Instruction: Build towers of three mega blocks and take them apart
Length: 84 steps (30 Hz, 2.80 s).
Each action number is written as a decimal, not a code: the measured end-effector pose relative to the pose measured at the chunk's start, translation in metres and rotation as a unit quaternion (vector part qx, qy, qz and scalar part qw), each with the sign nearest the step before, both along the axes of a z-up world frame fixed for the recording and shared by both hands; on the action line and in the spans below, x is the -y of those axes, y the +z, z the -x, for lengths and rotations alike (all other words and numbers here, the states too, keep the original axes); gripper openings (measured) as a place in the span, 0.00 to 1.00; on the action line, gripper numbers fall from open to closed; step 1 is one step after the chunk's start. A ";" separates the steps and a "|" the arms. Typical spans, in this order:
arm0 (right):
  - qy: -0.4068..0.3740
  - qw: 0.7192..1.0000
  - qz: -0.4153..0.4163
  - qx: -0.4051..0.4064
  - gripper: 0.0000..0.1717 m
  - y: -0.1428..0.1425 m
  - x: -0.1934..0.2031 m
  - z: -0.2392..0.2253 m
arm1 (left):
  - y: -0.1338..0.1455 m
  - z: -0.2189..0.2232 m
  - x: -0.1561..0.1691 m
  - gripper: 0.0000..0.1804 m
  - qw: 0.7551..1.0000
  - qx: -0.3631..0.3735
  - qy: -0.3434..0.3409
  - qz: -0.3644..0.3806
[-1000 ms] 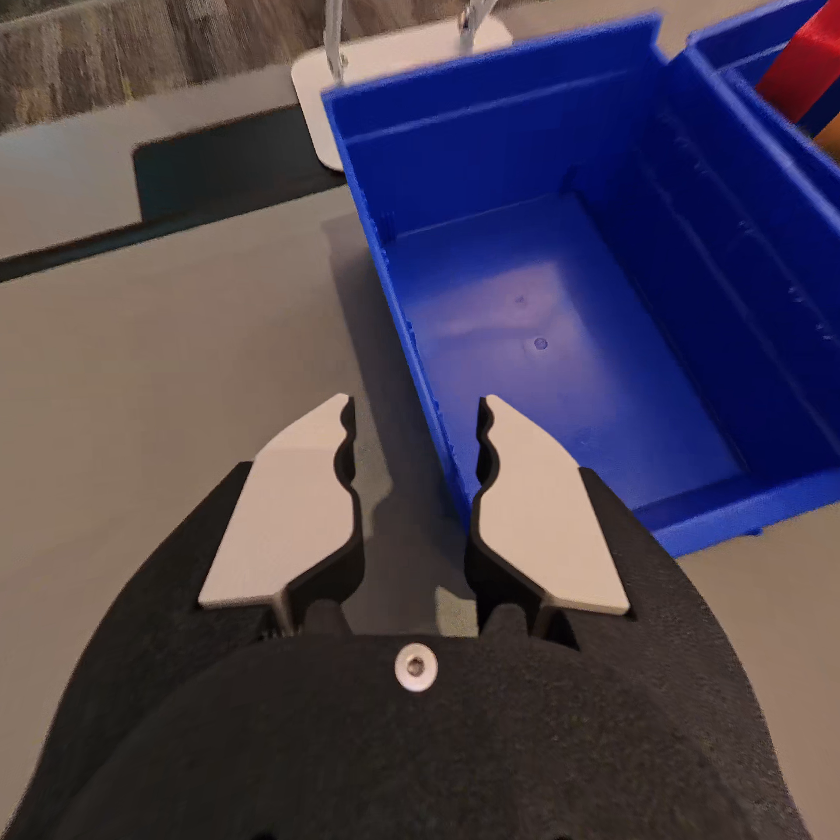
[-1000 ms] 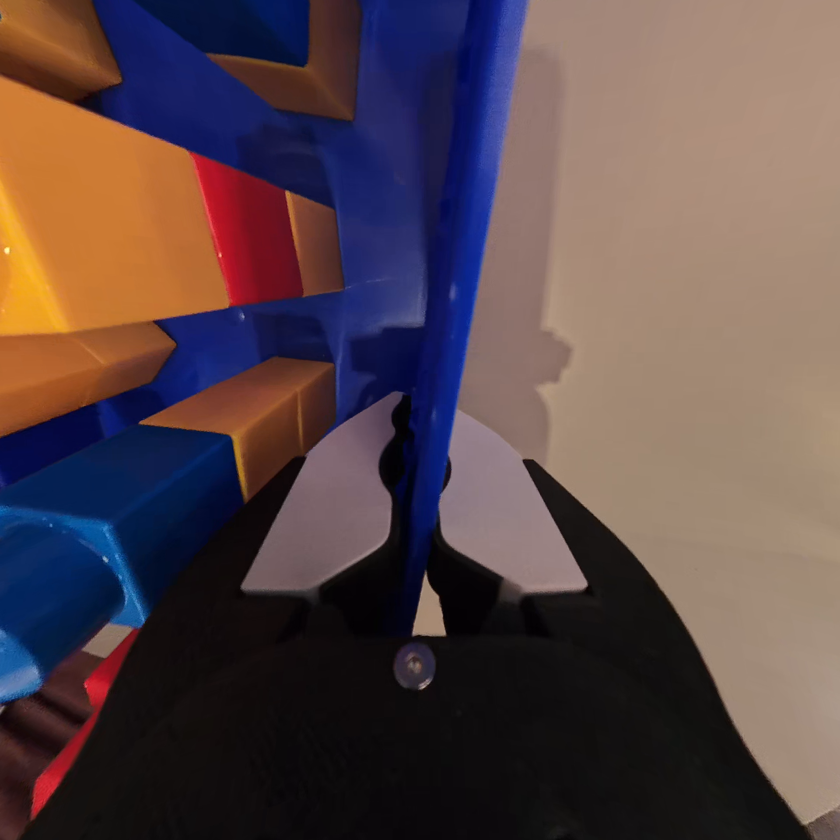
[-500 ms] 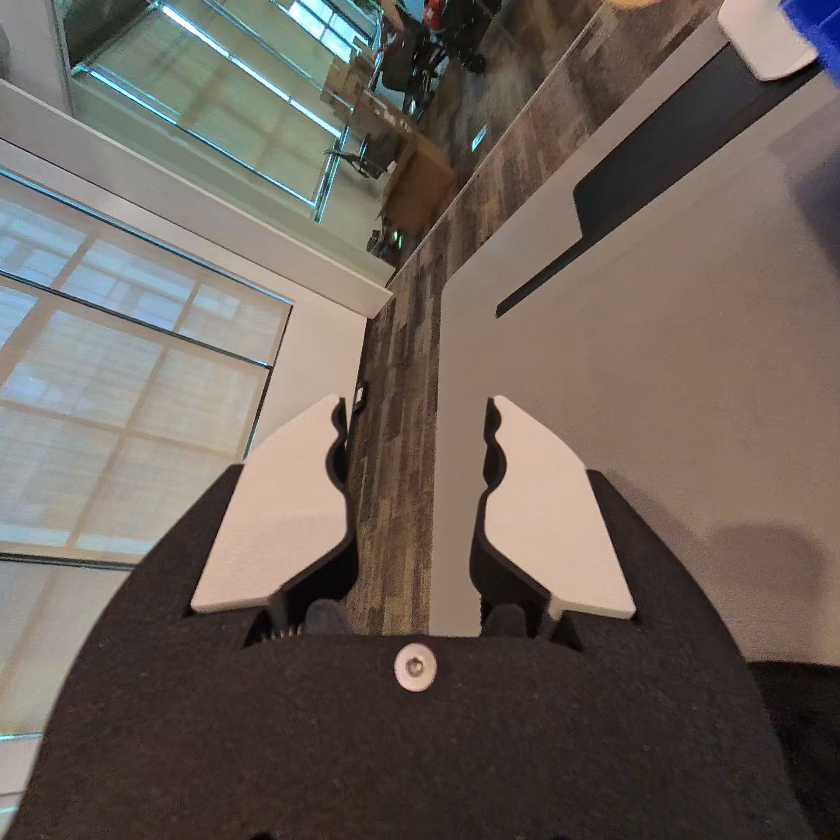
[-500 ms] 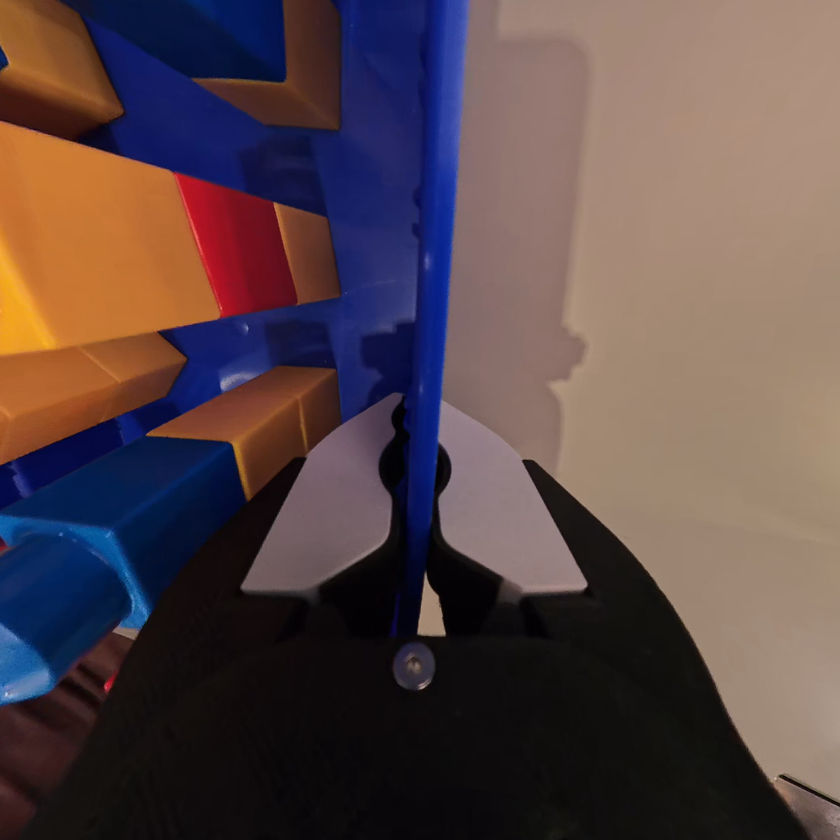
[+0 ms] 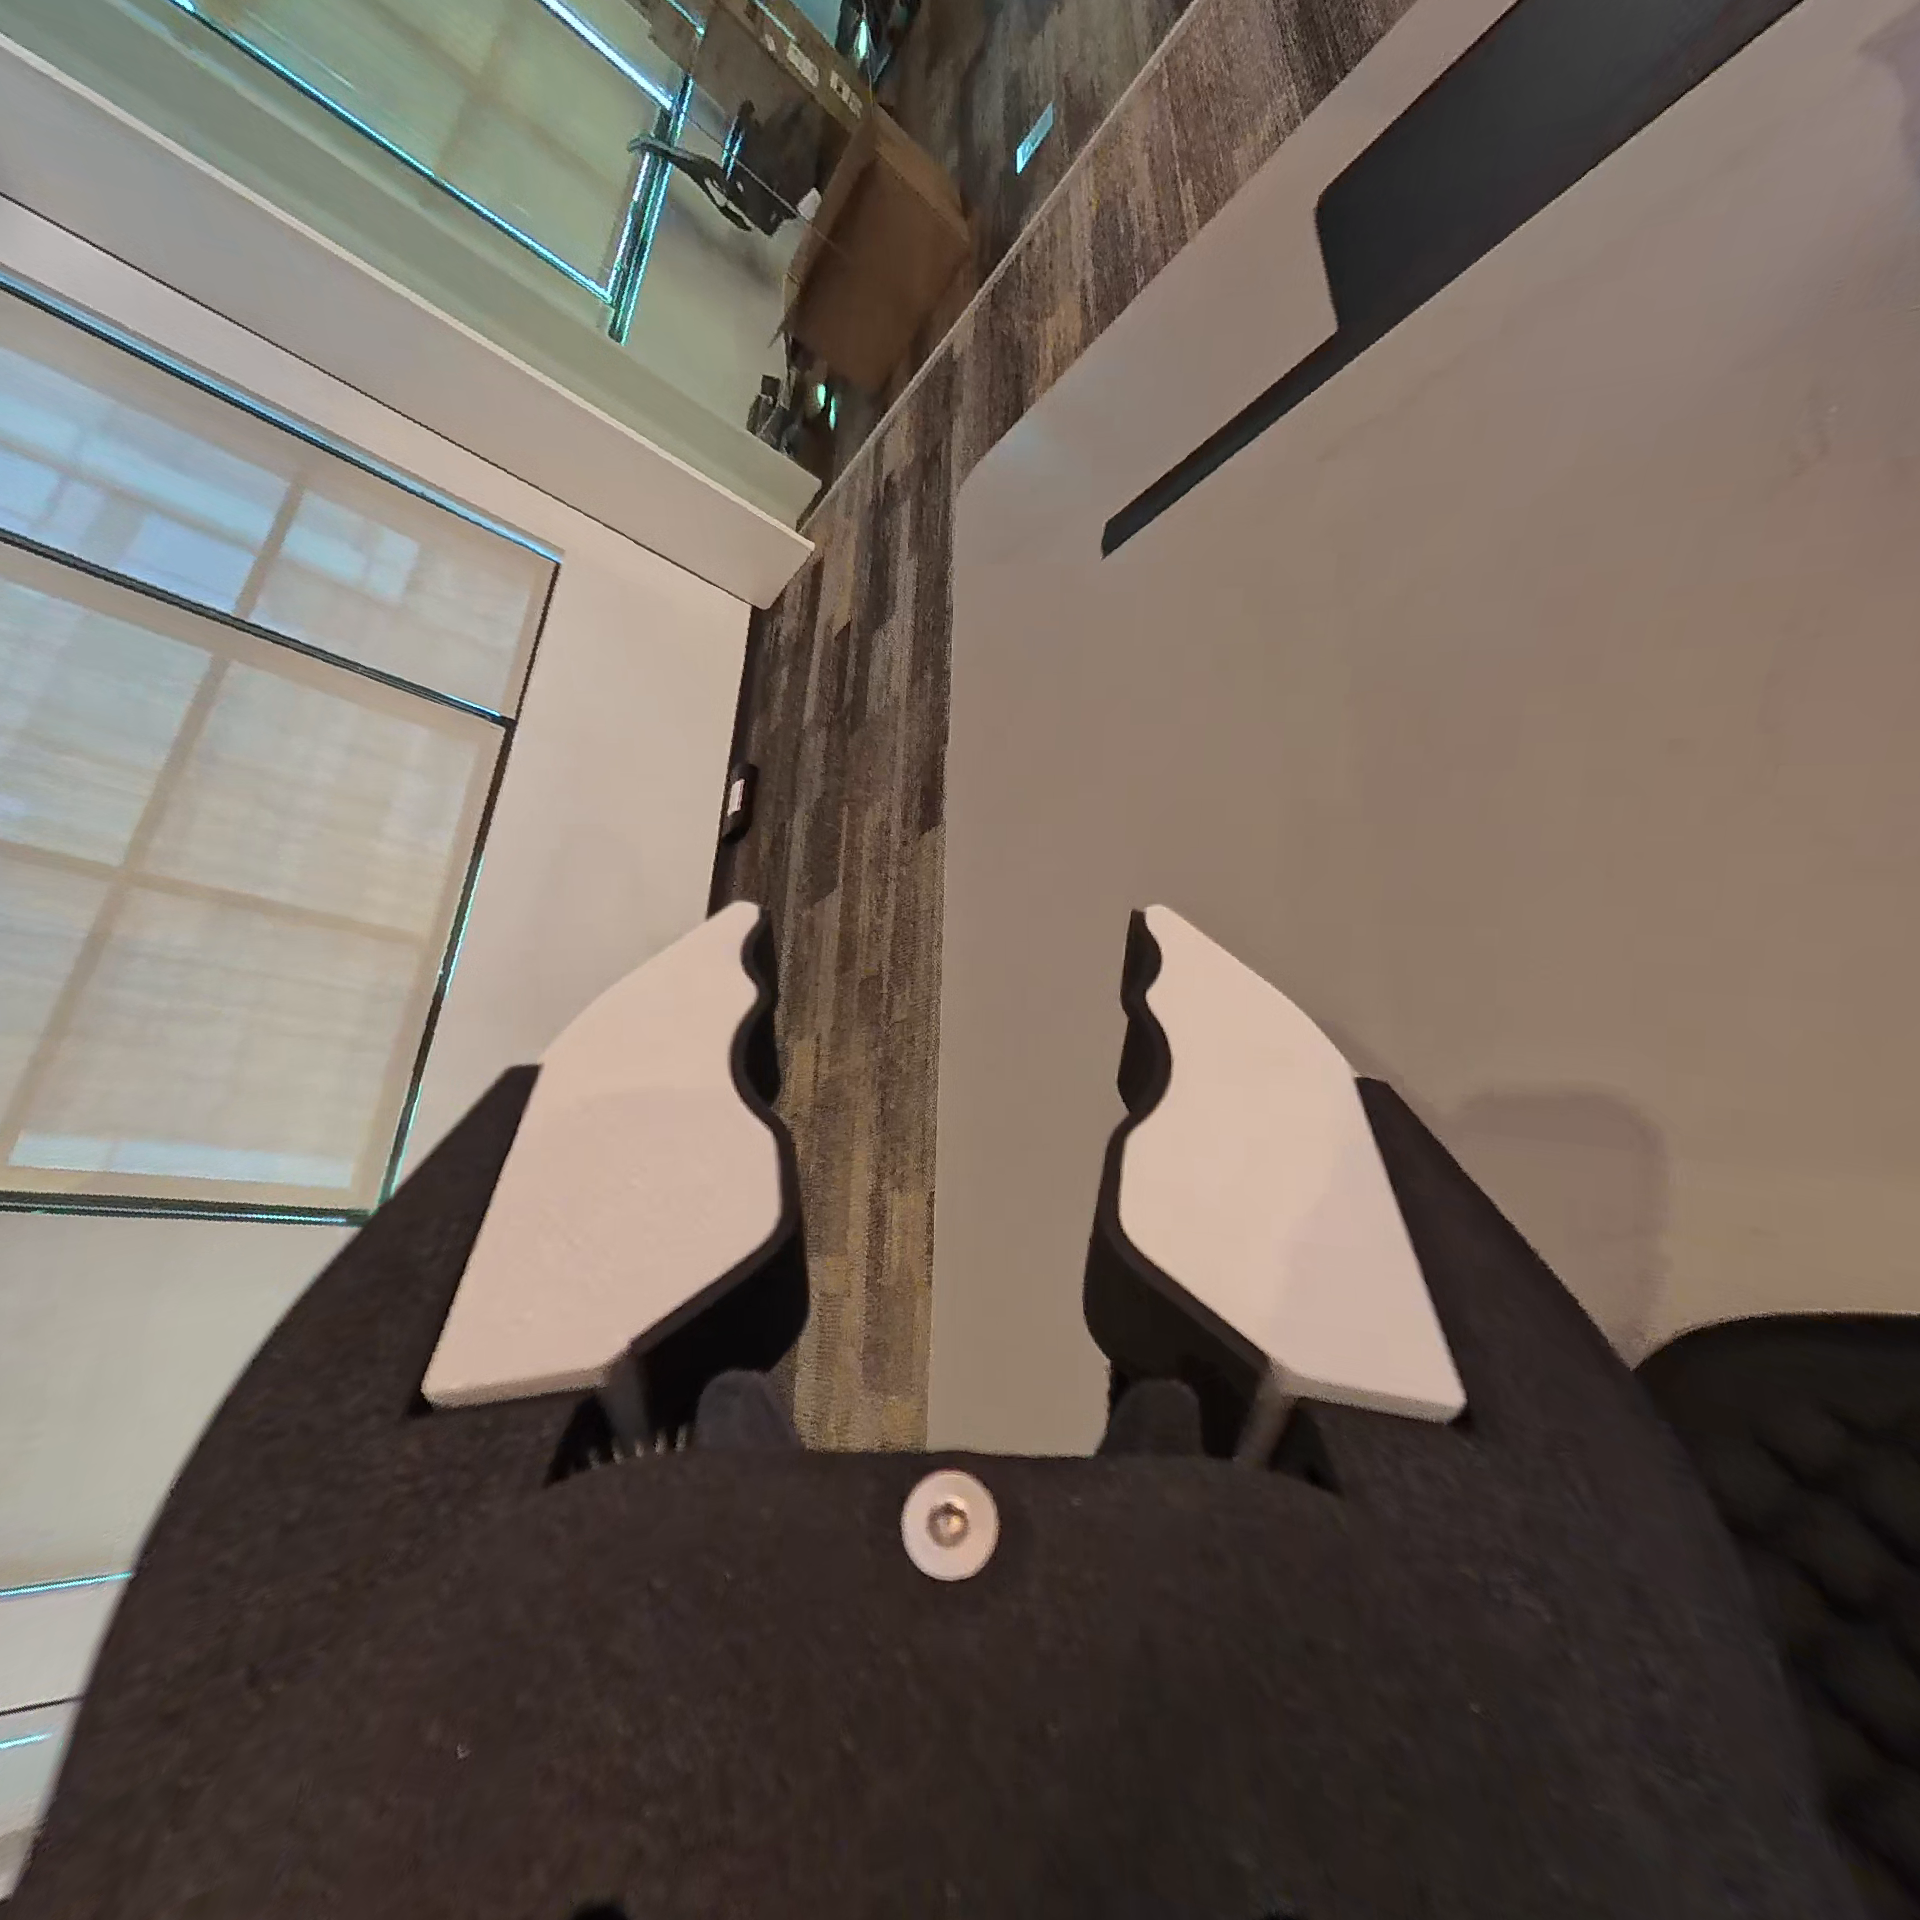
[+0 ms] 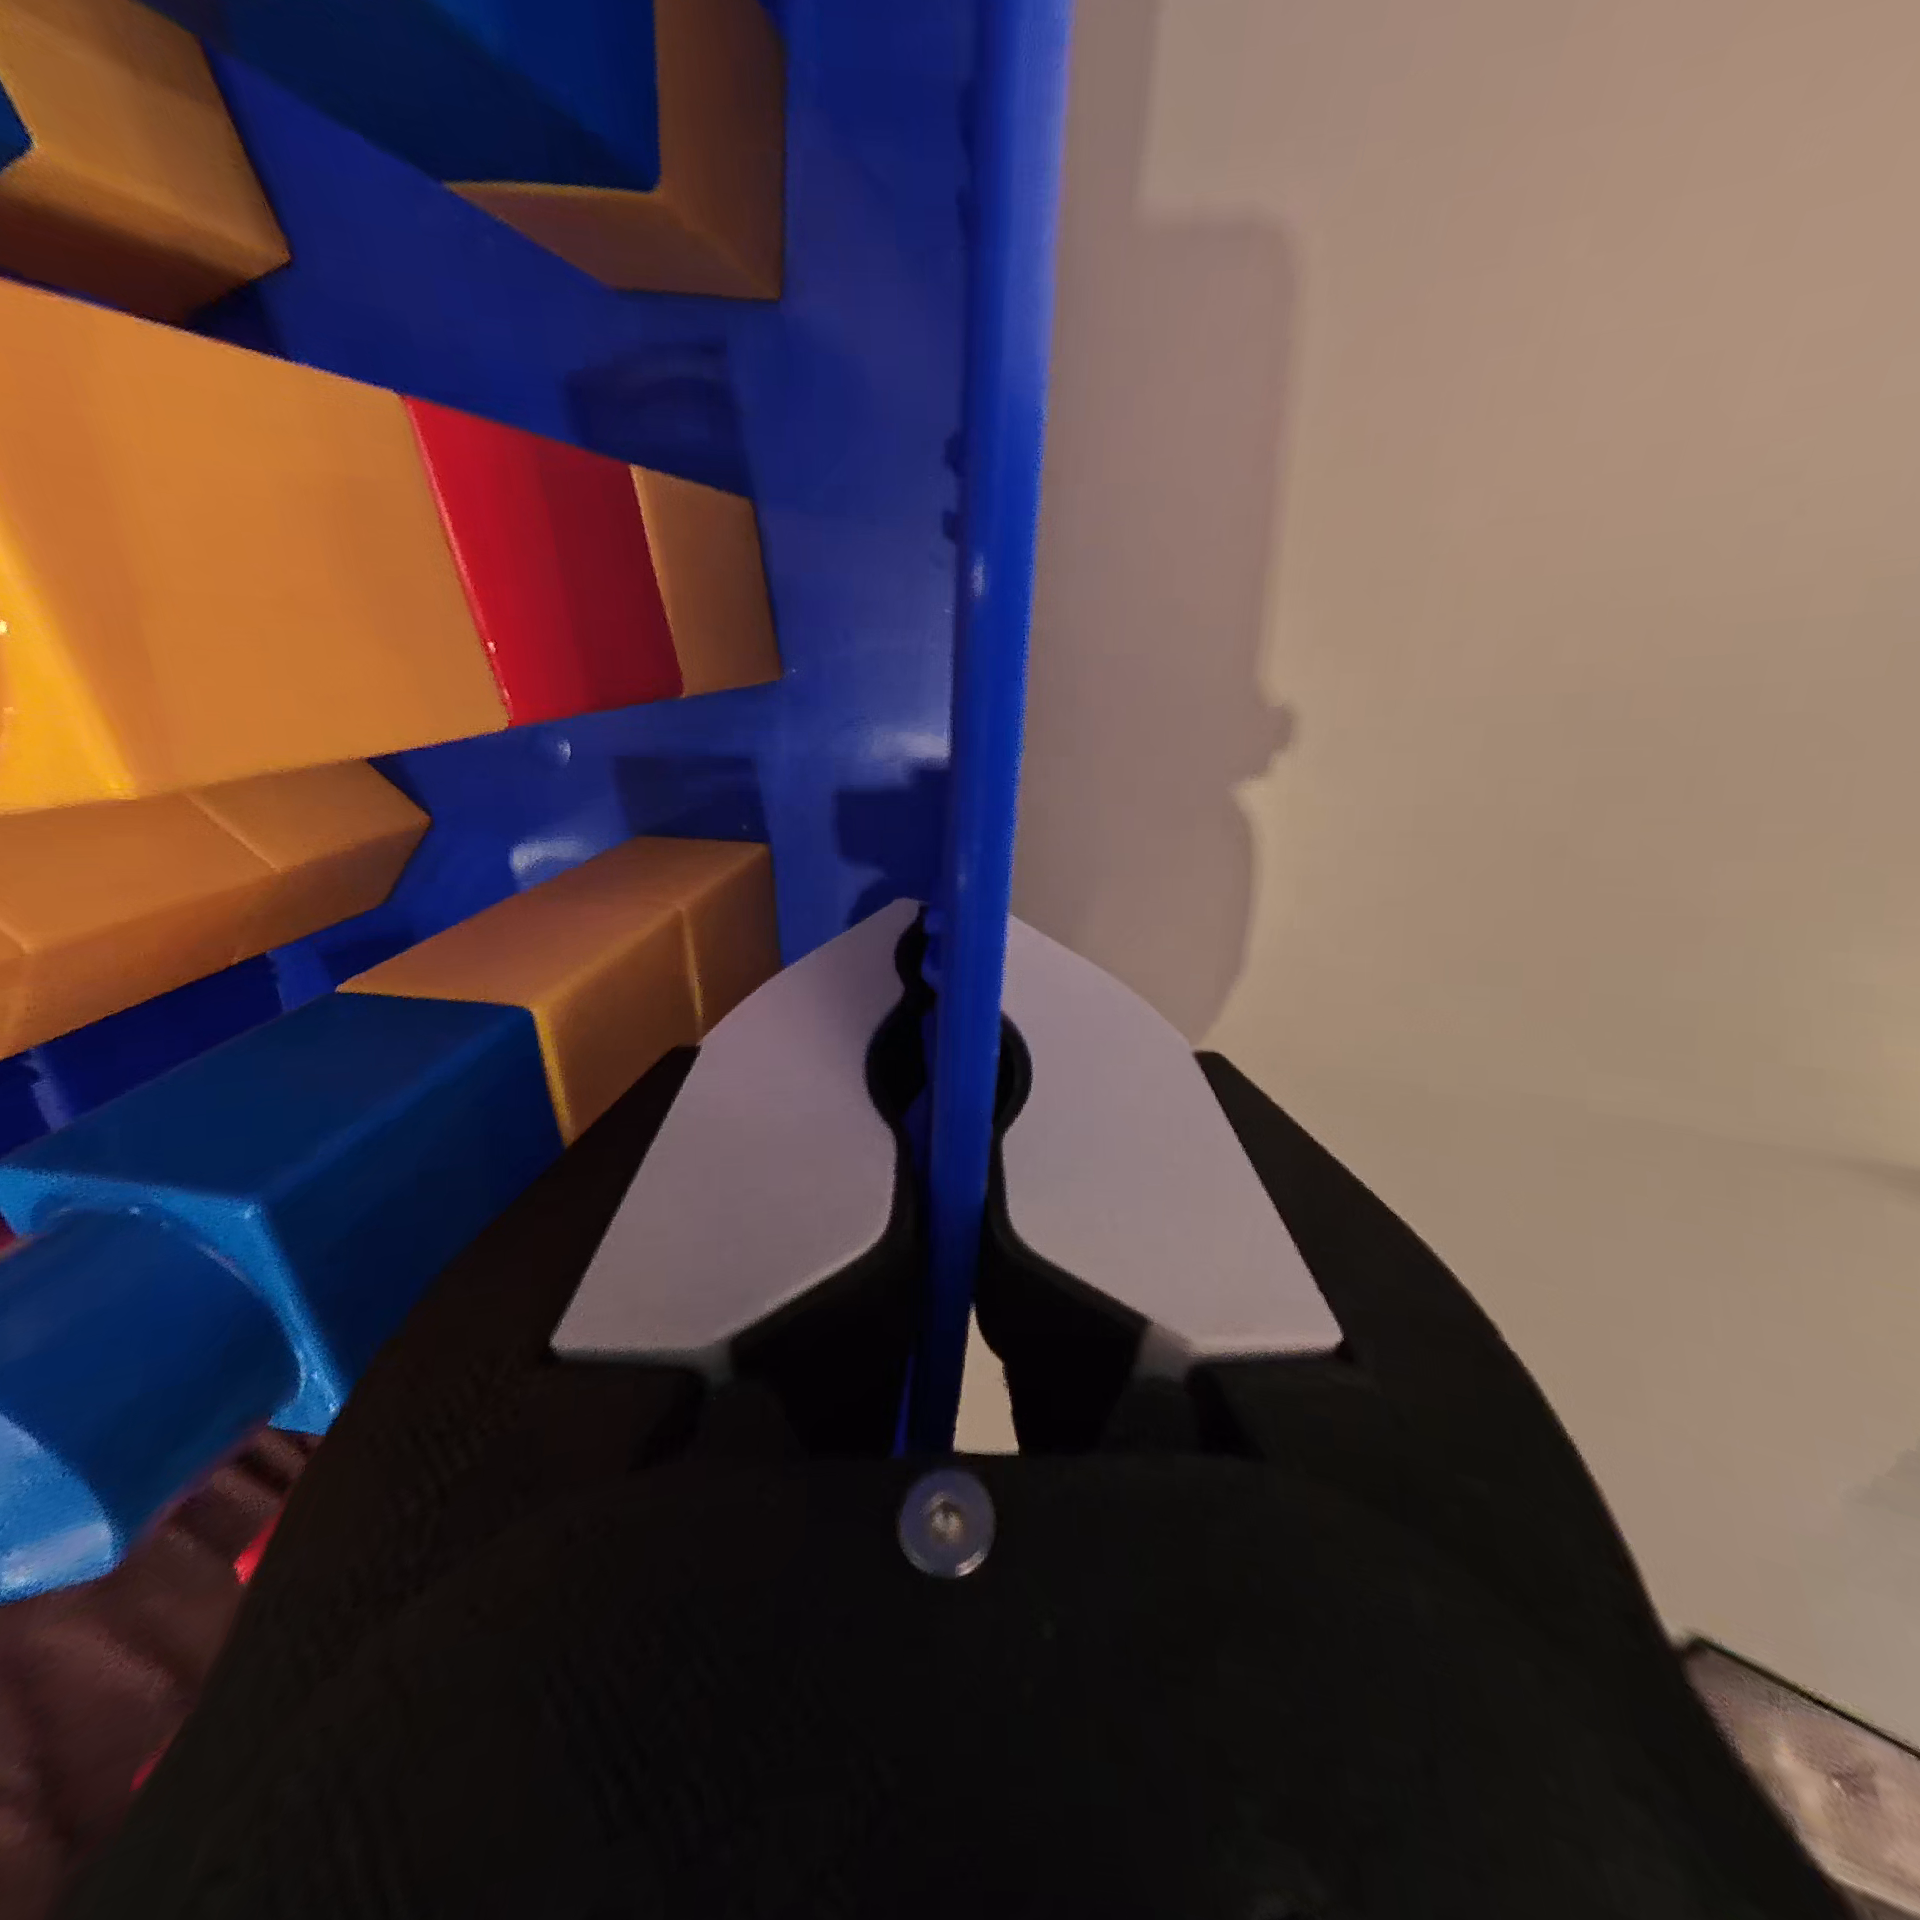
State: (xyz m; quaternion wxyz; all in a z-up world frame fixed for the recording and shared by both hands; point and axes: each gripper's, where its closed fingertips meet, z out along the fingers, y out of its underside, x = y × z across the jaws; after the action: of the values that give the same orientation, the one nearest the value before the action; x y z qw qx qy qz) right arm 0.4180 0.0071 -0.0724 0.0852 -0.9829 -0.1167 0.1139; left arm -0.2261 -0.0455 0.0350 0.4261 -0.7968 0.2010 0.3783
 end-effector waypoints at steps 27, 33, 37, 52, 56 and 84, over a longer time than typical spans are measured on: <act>0.222 0.974 -0.013 -0.039 0.03 0.082 -0.055 0.444 | -0.026 0.140 0.101 0.37 0.988 0.118 0.102 -0.001; 0.233 0.972 -0.010 -0.032 0.03 0.048 -0.056 0.530 | -0.037 0.171 0.122 0.39 0.980 0.147 0.131 -0.003; 0.231 0.973 -0.001 -0.016 0.04 0.011 -0.055 0.558 | -0.044 0.177 0.132 0.41 0.974 0.183 0.134 -0.010; 0.205 0.978 -0.045 0.014 0.10 -0.046 -0.063 0.573 | -0.091 0.095 0.082 0.47 0.900 0.435 0.034 -0.008; 0.197 0.966 -0.166 0.029 0.37 0.001 -0.085 0.555 | -0.097 0.080 0.074 0.36 0.893 0.448 0.031 -0.030; 0.025 0.998 0.044 0.034 0.05 -0.070 -0.006 0.233 | -0.141 0.062 0.013 0.18 0.898 0.419 0.006 0.135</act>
State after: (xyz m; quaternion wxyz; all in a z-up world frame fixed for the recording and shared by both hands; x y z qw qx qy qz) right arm 0.1854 0.0134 -0.1428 0.0352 -0.9858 -0.1389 0.0879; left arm -0.2884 -0.0581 -0.1062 0.3572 -0.9326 0.0482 -0.0182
